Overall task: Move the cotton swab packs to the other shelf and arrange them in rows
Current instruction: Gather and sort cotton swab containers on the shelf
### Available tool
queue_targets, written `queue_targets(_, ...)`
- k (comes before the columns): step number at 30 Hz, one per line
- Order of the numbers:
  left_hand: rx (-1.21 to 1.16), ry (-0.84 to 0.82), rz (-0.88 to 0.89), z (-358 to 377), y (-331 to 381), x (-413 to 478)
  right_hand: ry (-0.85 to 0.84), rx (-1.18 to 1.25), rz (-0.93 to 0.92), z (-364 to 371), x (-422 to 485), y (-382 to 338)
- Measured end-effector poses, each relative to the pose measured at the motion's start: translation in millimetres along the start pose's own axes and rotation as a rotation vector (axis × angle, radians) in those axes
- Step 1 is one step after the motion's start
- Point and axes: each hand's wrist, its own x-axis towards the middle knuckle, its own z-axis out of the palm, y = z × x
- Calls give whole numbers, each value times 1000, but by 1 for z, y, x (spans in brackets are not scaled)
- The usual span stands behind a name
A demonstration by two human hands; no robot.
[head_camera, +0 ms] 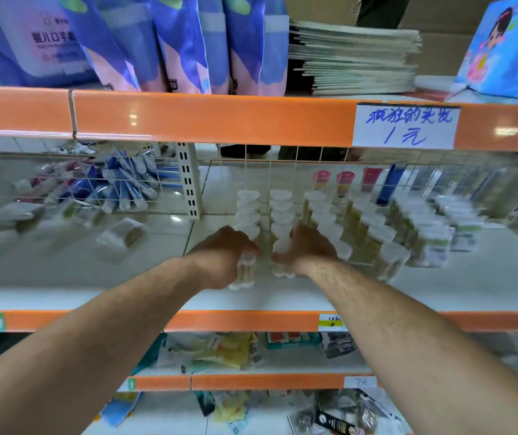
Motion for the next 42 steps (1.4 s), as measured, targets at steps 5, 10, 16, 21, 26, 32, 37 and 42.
queue_targets(5,22,-4,34,4,-1,4,38,13,-1,-7,-4,5)
queue_targets(10,64,-21,26,5,0,6,176,-53,-45,-27,-11,17)
queue_targets(16,53,-11,22,2,1,9,171,-103,5,-41,-26,33)
queue_targets(21,114,11,72,0,4,6,204,-135,-4,-37,-40,43)
queue_targets(26,150,44,126,-1,7,4,228,-149,-12,-35,-51,45)
queue_targets(32,200,30,160,1,11,5,211,-134,1,-38,-57,42)
queue_targets(37,224,22,149,1,15,5,211,-128,9,-39,-58,44)
queue_targets(42,241,45,178,5,10,5,199,-122,10,-38,-55,46)
